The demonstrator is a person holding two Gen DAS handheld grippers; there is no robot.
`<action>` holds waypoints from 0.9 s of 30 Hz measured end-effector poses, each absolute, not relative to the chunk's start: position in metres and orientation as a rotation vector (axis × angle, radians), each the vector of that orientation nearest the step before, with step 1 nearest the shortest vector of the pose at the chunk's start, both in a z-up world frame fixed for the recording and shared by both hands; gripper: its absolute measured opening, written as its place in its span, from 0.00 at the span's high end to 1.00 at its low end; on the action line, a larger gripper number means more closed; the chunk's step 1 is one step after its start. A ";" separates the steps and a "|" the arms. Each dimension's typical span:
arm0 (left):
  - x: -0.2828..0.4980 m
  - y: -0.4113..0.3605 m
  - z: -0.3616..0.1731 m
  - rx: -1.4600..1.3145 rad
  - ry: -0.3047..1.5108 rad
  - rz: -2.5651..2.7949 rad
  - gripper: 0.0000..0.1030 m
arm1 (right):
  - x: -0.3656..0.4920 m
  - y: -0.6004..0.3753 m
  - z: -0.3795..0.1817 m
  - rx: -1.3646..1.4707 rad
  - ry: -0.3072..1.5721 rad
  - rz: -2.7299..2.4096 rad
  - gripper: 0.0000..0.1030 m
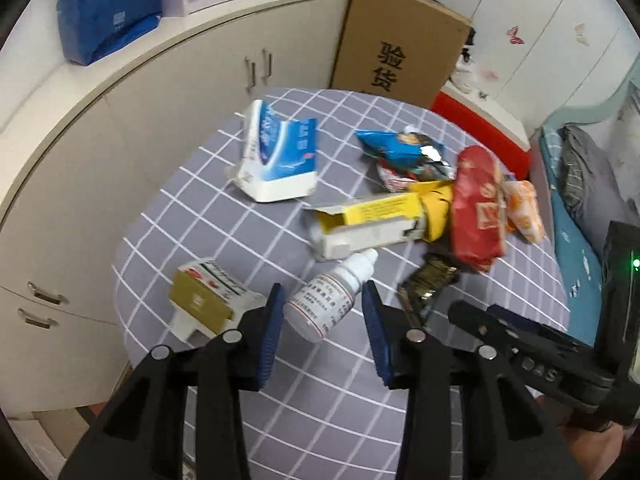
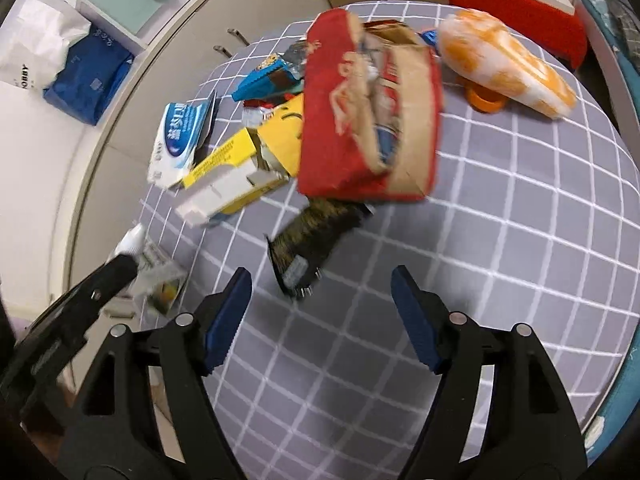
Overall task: Collect trash
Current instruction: 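Grasp the black snack wrapper with the right gripper while the left holds the bottle, then carry both items to the blue bucket and open both grippers over it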
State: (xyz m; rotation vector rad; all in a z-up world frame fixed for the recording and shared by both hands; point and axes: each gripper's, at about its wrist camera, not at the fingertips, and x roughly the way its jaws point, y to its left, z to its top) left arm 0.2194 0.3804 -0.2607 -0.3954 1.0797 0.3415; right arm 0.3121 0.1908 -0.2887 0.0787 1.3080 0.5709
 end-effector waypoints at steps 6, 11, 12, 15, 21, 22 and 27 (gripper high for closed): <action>0.221 0.385 -0.265 -0.416 1.089 0.341 0.63 | 0.328 0.216 -0.307 0.057 1.286 0.506 0.31; 0.227 0.378 -0.272 -0.408 1.107 0.325 0.63 | 0.331 0.217 -0.310 0.010 1.266 0.527 0.64; 0.228 0.377 -0.272 -0.411 1.109 0.324 0.63 | 0.331 0.215 -0.311 0.015 1.273 0.545 0.68; 0.231 0.374 -0.271 -0.415 1.116 0.315 0.63 | 0.331 0.202 -0.314 0.071 1.322 0.609 0.83; 0.237 0.346 -0.267 -0.401 1.132 0.256 0.63 | 0.319 0.168 -0.315 0.155 1.405 0.696 0.88; 0.238 0.341 -0.266 -0.408 1.135 0.245 0.63 | 0.315 0.158 -0.313 0.167 1.411 0.712 0.88; 0.250 0.298 -0.263 -0.383 1.155 0.177 0.63 | 0.307 0.103 -0.293 0.223 1.390 0.733 0.88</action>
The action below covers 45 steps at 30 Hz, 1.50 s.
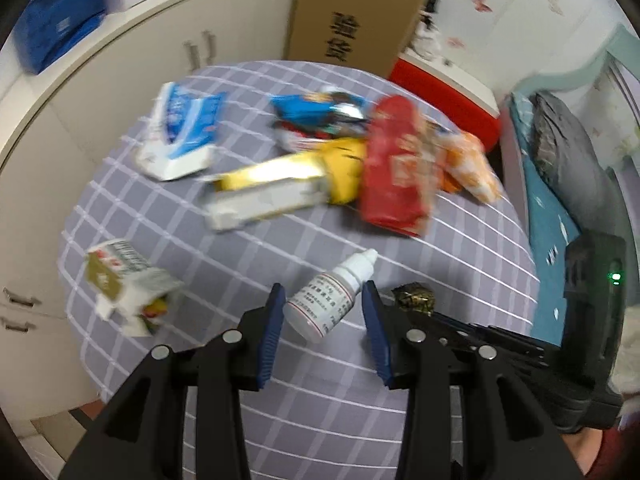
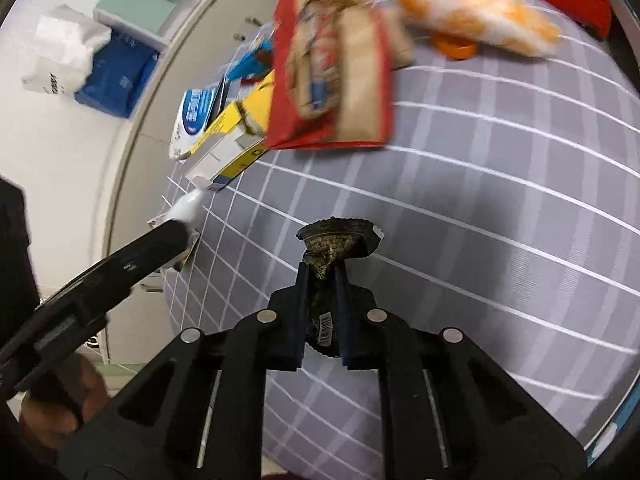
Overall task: Collect trash
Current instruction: 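Carry both items to the blue bucket and open both grippers over it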
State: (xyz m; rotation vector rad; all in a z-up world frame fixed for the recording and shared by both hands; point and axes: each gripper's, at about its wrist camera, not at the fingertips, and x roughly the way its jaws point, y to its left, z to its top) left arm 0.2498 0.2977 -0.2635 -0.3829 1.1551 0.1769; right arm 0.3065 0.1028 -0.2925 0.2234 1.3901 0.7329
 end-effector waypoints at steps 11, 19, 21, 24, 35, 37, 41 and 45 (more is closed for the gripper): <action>0.331 0.114 -0.256 -0.257 1.183 -0.127 0.63 | 0.335 -0.094 -0.263 0.336 1.275 0.490 0.88; 0.382 -0.020 -0.267 -0.204 1.228 -0.276 0.63 | 0.362 -0.233 -0.272 0.393 1.266 0.272 0.87; 0.392 -0.046 -0.272 -0.200 1.244 -0.291 0.63 | 0.372 -0.263 -0.279 0.422 1.278 0.235 0.85; 0.407 -0.074 -0.280 -0.198 1.265 -0.294 0.63 | 0.387 -0.288 -0.292 0.461 1.293 0.220 0.78; 0.439 -0.130 -0.299 -0.192 1.341 -0.265 0.63 | 0.405 -0.336 -0.294 0.404 1.310 0.193 0.42; 0.444 -0.137 -0.301 -0.185 1.348 -0.264 0.63 | 0.406 -0.344 -0.292 0.409 1.304 0.186 0.41; 0.453 -0.152 -0.307 -0.157 1.366 -0.260 0.63 | 0.410 -0.356 -0.291 0.420 1.303 0.182 0.41; 0.458 -0.162 -0.313 -0.137 1.386 -0.270 0.63 | 0.413 -0.367 -0.291 0.434 1.300 0.171 0.41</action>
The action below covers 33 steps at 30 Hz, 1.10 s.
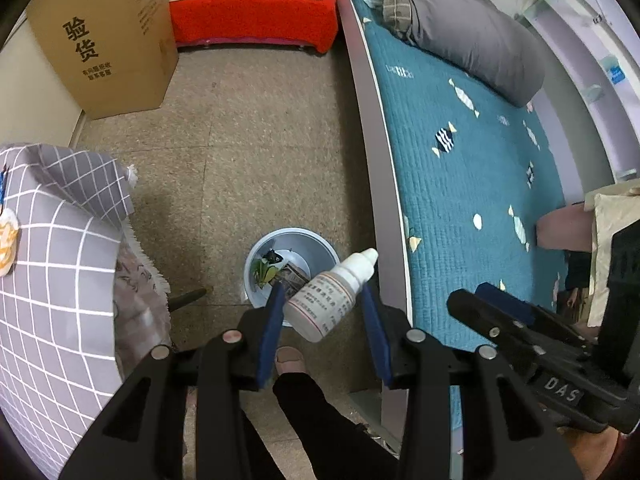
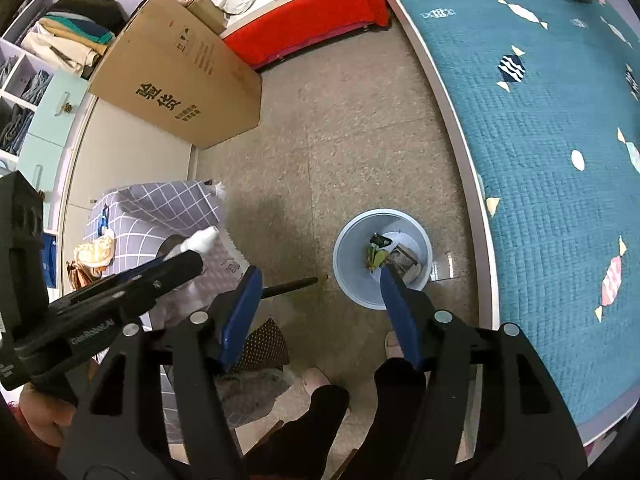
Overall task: Collect trash
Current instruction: 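Carry both items to the blue bucket and open both grippers over it, then return to the table and grasp the orange-white bread bag with the right gripper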
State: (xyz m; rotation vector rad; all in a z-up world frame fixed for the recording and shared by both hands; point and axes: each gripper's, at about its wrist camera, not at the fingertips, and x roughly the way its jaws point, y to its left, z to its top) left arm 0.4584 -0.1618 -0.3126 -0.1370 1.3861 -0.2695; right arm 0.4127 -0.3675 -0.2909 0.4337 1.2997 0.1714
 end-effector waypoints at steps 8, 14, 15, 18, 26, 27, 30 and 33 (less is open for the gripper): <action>0.465 -0.184 -0.318 -0.111 1.408 -0.305 0.62 | 0.412 -0.389 -0.287 0.474 1.279 0.141 0.40; 0.470 -0.191 -0.322 -0.166 1.447 -0.330 0.37 | 0.410 -0.397 -0.280 0.492 1.254 0.124 0.40; 0.470 -0.191 -0.322 -0.168 1.445 -0.325 0.35 | 0.410 -0.398 -0.279 0.494 1.251 0.123 0.40; 0.467 -0.190 -0.321 -0.169 1.450 -0.332 0.35 | 0.408 -0.397 -0.276 0.493 1.246 0.121 0.40; 0.454 -0.159 -0.306 -0.193 1.413 -0.282 0.34 | 0.406 -0.366 -0.269 0.452 1.250 0.174 0.40; 0.451 -0.149 -0.302 -0.202 1.399 -0.269 0.34 | 0.406 -0.358 -0.268 0.442 1.251 0.188 0.40; 0.440 -0.117 -0.290 -0.243 1.363 -0.221 0.34 | 0.408 -0.324 -0.261 0.405 1.253 0.248 0.40; 0.426 -0.080 -0.277 -0.283 1.325 -0.161 0.34 | 0.410 -0.292 -0.255 0.365 1.249 0.306 0.40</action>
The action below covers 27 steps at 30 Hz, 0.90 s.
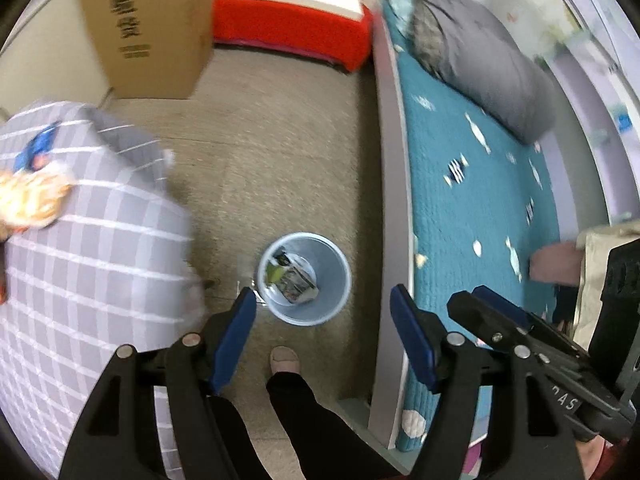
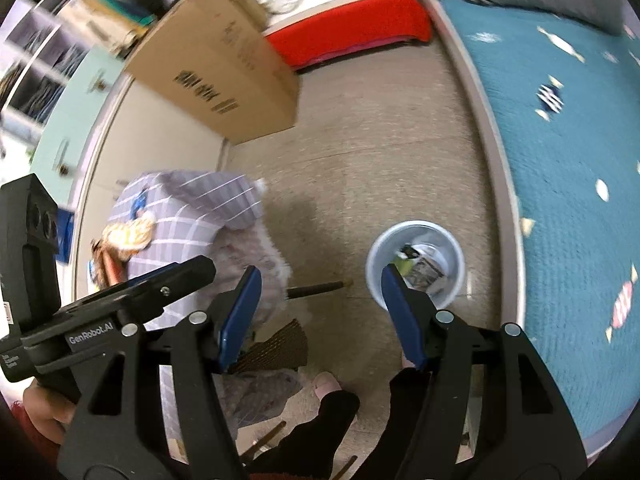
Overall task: Collect trash
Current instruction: 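Return to the table and grasp the orange-white bread bag with the right gripper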
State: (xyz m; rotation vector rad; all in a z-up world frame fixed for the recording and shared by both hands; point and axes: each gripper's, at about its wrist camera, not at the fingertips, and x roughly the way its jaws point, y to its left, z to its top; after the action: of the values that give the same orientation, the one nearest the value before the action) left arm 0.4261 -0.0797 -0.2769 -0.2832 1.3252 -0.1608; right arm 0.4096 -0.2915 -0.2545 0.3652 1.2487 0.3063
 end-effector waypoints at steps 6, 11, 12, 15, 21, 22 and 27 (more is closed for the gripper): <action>0.386 0.012 -0.254 -0.353 1.245 -0.039 0.34 | 0.402 -0.195 -0.237 0.266 1.228 0.464 0.39; 0.347 0.091 -0.241 -0.386 1.206 0.045 0.34 | 0.381 -0.112 -0.229 0.216 1.228 0.545 0.39; 0.336 0.111 -0.239 -0.392 1.202 0.060 0.33 | 0.377 -0.100 -0.229 0.221 1.231 0.554 0.39; 0.308 0.163 -0.233 -0.418 1.174 0.108 0.33 | 0.362 -0.053 -0.229 0.215 1.243 0.589 0.39; 0.266 0.250 -0.229 -0.442 1.158 0.163 0.33 | 0.328 0.028 -0.224 0.213 1.224 0.636 0.39; 0.263 0.259 -0.229 -0.448 1.158 0.164 0.33 | 0.323 0.039 -0.225 0.215 1.223 0.636 0.38; 0.246 0.297 -0.232 -0.449 1.151 0.161 0.33 | 0.308 0.069 -0.230 0.224 1.228 0.612 0.38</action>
State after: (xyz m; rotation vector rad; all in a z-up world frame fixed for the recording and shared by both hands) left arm 0.2464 0.2971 -0.2321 -0.4495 1.1508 0.1607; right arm 0.3078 0.0694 -0.2295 0.2236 1.2279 0.6122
